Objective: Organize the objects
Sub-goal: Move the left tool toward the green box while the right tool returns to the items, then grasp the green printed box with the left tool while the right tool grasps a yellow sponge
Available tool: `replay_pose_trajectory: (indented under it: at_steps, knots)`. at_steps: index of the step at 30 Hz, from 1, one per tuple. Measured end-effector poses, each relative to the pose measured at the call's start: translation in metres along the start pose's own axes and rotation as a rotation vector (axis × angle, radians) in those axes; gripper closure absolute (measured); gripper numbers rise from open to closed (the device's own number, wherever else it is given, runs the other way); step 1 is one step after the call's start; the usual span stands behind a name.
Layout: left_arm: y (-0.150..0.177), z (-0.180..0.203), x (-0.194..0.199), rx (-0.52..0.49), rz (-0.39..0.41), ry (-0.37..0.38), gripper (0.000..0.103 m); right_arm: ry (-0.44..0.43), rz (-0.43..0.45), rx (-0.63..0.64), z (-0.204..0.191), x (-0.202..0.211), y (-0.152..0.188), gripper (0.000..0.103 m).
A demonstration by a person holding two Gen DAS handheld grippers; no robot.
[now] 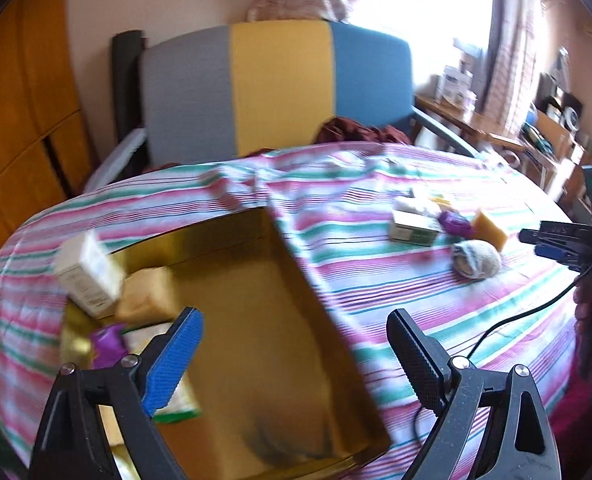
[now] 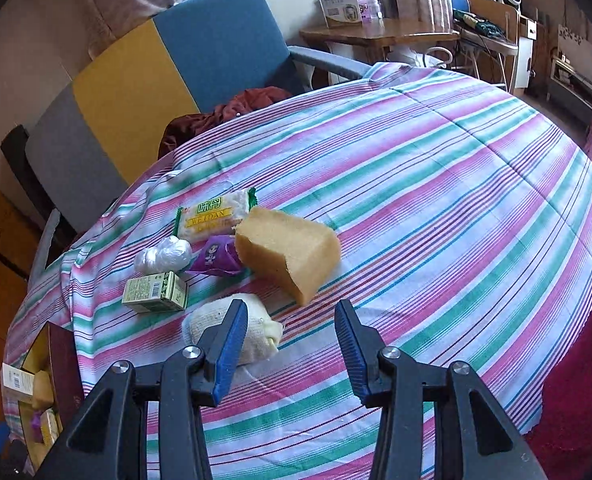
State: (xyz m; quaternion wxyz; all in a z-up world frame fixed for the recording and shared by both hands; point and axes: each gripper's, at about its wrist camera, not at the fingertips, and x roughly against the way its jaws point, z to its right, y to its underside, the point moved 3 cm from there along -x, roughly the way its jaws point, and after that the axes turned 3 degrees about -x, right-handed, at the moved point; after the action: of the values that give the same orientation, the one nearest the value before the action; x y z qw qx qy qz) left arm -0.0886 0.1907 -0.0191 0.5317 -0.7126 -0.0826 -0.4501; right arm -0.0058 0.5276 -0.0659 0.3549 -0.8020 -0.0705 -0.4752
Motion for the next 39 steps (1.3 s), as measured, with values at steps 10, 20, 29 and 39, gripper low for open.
replay_pose_trajectory:
  at_steps: [10, 20, 29, 39]
  knots:
    - [-0.055, 0.07, -0.061, -0.069, -0.056, 0.087, 0.001, -0.056, -0.054, -0.042, 0.004, -0.005, 0.001, 0.056]
    - [-0.085, 0.127, -0.149, -0.177, -0.145, 0.102, 0.001, -0.099, -0.09, -0.141, 0.02, -0.012, -0.004, 0.055]
    - [-0.099, 0.15, -0.204, -0.183, -0.193, 0.104, 0.0, -0.126, -0.107, -0.155, 0.02, -0.016, -0.004, 0.055]
    - [-0.073, 0.141, -0.194, -0.165, -0.181, 0.131, 0.031, -0.131, -0.106, -0.17, 0.024, -0.018, -0.005, 0.055]
